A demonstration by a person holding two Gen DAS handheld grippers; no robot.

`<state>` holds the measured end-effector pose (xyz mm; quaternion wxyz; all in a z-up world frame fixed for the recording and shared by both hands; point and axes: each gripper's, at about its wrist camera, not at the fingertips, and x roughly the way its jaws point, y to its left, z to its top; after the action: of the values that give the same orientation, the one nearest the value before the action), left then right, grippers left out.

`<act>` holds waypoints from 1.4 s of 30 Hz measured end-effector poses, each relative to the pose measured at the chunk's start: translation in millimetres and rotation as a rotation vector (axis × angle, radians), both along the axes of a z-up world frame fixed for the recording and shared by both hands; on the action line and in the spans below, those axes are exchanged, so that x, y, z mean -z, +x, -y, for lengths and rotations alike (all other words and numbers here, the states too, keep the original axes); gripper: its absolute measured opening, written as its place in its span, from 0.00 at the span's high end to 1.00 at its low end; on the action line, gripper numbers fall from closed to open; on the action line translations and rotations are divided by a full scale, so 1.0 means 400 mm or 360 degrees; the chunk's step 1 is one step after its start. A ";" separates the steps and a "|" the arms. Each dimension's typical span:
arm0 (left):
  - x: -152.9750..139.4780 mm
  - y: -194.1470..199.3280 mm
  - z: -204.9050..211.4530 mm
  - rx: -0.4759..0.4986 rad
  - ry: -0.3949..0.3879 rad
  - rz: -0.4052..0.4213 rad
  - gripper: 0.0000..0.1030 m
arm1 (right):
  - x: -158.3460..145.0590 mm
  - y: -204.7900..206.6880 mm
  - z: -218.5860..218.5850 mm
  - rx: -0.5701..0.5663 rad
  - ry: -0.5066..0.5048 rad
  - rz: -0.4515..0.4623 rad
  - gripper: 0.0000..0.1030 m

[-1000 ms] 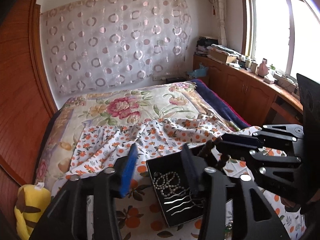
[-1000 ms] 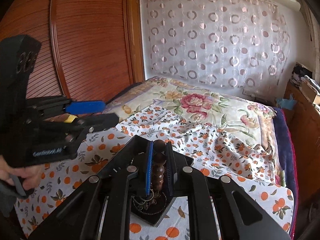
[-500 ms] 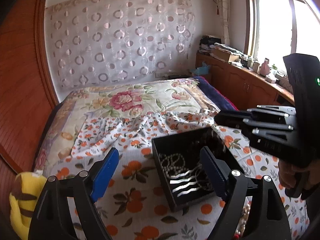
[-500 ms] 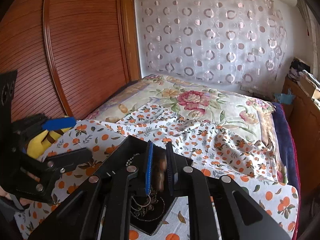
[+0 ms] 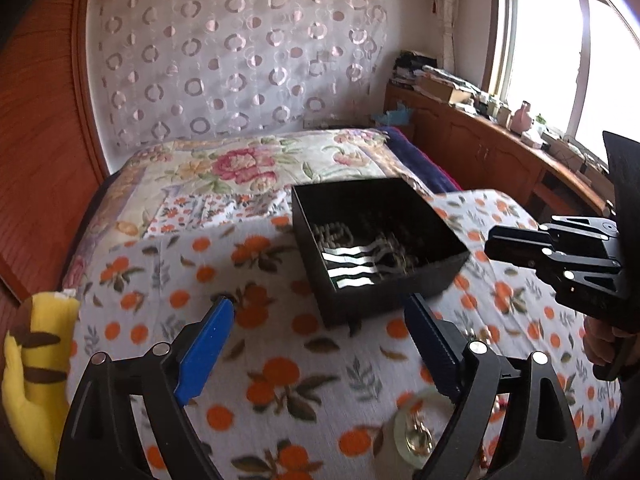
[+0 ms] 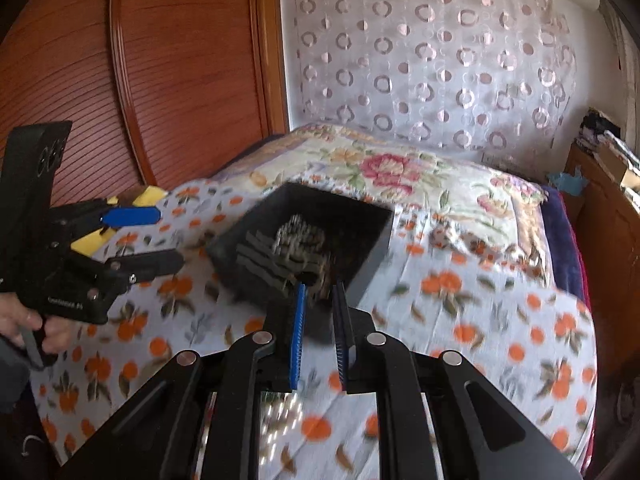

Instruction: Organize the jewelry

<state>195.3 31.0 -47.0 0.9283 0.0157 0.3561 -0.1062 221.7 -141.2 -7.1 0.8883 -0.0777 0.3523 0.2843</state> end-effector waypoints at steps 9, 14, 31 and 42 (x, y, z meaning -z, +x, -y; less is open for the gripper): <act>0.056 -0.059 0.026 0.0043 -0.0016 -0.0083 0.18 | 0.074 -0.086 0.013 -0.0042 -0.0058 -0.0144 0.82; 0.087 -0.081 0.031 0.0059 0.0006 -0.0139 0.18 | 0.112 -0.111 0.019 -0.0061 -0.0076 -0.0225 0.76; 0.119 -0.118 0.068 0.0120 0.0027 -0.0215 0.18 | 0.135 -0.098 0.046 0.0093 -0.0256 -0.0167 0.78; 0.122 -0.127 0.113 0.0178 0.0023 -0.0240 0.18 | 0.147 -0.098 0.037 0.0010 -0.0197 -0.0208 0.92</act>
<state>144.5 -14.3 -95.8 0.8913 0.0343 0.4244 -0.1561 182.5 -155.8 -66.0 0.8578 -0.1126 0.4266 0.2637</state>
